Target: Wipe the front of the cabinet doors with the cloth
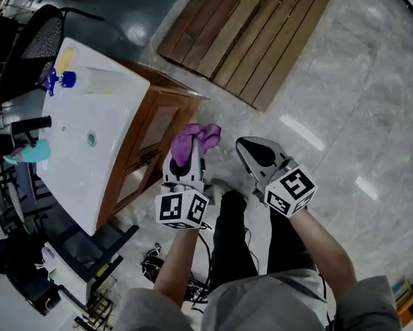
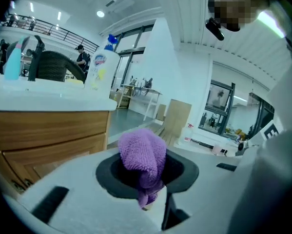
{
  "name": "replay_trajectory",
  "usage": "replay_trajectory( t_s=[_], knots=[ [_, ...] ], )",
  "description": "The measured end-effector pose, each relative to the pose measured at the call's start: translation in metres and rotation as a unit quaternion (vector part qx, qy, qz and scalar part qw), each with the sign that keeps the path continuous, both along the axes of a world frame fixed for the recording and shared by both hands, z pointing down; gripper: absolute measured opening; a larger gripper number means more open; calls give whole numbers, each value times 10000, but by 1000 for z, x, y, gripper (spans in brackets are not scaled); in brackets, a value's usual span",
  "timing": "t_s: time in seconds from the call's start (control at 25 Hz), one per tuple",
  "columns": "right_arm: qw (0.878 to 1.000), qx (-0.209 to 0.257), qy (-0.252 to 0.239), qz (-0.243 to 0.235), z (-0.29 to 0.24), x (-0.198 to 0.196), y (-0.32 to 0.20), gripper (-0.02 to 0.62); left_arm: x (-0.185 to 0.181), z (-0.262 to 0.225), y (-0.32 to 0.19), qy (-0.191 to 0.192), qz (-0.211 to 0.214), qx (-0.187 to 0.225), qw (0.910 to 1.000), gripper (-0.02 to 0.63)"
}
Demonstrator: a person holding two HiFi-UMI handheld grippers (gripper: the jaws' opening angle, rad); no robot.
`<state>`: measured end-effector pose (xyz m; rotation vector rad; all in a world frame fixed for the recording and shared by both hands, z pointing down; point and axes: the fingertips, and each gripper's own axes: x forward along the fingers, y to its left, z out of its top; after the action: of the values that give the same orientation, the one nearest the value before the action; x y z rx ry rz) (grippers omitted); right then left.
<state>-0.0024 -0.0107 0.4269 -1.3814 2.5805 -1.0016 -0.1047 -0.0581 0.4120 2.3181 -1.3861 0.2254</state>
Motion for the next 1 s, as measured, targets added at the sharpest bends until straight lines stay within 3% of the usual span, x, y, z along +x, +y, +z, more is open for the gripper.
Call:
replay_trajectory(
  t_s=[0.56, 1.0],
  knots=[
    [9967, 798, 132, -26, -184, -13, 6, 9, 2, -187, 43, 7, 437, 834, 9956, 94],
    [9823, 1767, 553, -271, -303, -35, 28, 9, -11, -296, 69, -32, 346, 1559, 9872, 94]
  ],
)
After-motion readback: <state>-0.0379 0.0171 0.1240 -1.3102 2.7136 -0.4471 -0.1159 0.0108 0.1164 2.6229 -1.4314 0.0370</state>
